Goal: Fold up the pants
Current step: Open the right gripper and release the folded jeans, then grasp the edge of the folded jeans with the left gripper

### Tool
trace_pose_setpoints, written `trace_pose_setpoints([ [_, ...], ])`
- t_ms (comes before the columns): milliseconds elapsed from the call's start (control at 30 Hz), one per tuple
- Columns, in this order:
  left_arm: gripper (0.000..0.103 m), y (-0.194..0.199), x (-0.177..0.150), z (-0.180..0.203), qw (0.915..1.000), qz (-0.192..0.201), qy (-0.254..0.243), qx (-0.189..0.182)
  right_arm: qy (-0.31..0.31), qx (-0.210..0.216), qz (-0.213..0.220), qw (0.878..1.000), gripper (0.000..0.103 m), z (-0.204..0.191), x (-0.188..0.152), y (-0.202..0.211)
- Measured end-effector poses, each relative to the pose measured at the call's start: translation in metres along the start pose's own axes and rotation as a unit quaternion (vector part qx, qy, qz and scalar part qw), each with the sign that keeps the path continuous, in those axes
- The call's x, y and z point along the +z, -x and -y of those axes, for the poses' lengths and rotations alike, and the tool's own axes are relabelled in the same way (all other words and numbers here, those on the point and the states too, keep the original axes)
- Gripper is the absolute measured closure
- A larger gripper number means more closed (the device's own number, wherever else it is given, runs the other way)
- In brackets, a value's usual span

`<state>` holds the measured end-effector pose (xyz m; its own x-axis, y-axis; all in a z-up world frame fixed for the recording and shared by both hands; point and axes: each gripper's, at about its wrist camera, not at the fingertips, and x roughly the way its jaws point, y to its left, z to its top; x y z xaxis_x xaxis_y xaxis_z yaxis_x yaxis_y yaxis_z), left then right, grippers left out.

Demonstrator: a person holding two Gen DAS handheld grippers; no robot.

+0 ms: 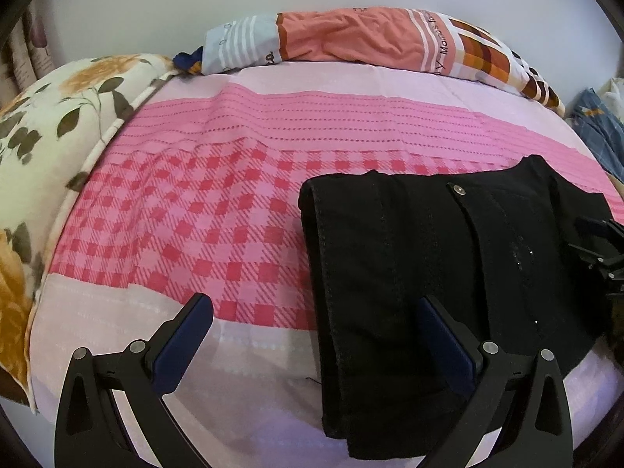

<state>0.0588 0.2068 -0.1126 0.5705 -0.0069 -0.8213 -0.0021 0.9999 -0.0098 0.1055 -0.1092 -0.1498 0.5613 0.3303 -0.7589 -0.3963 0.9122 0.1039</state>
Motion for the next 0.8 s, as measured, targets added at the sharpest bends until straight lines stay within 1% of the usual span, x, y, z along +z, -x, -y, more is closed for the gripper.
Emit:
trace_pose_setpoints([
  [333, 0.0, -0.003, 0.002, -0.001, 0.9998, 0.001, -0.019, -0.007, 0.004, -0.007, -0.002, 1.0, 0.0, -0.001, 0.001, -0.002],
  [433, 0.0, -0.004, 0.002, -0.003, 0.9997, 0.001, -0.019, -0.016, 0.005, -0.008, -0.003, 1.0, 0.0, -0.002, 0.001, -0.002],
  [467, 0.002, -0.005, 0.002, -0.004, 0.9996, 0.0, -0.017, -0.022, 0.006, -0.008, -0.003, 1.0, 0.0, -0.002, 0.002, -0.002],
  [600, 0.006, -0.009, 0.001, -0.015, 0.9973, -0.011, 0.009, -0.073, 0.006, -0.009, -0.003, 1.0, 0.0, -0.002, 0.001, -0.002],
  [667, 0.007, -0.014, 0.0, -0.021, 0.9943, -0.021, 0.026, -0.102, 0.007, -0.01, -0.004, 1.0, 0.0, -0.002, 0.002, -0.003],
  [700, 0.008, -0.016, 0.0, -0.026, 0.9913, -0.026, 0.036, -0.124, 0.008, -0.01, -0.004, 1.0, 0.0, -0.001, 0.003, -0.003],
  [800, 0.009, -0.021, -0.001, -0.032, 0.985, -0.035, 0.046, -0.163, 0.008, -0.01, -0.004, 1.0, 0.0, -0.001, 0.003, -0.003],
])
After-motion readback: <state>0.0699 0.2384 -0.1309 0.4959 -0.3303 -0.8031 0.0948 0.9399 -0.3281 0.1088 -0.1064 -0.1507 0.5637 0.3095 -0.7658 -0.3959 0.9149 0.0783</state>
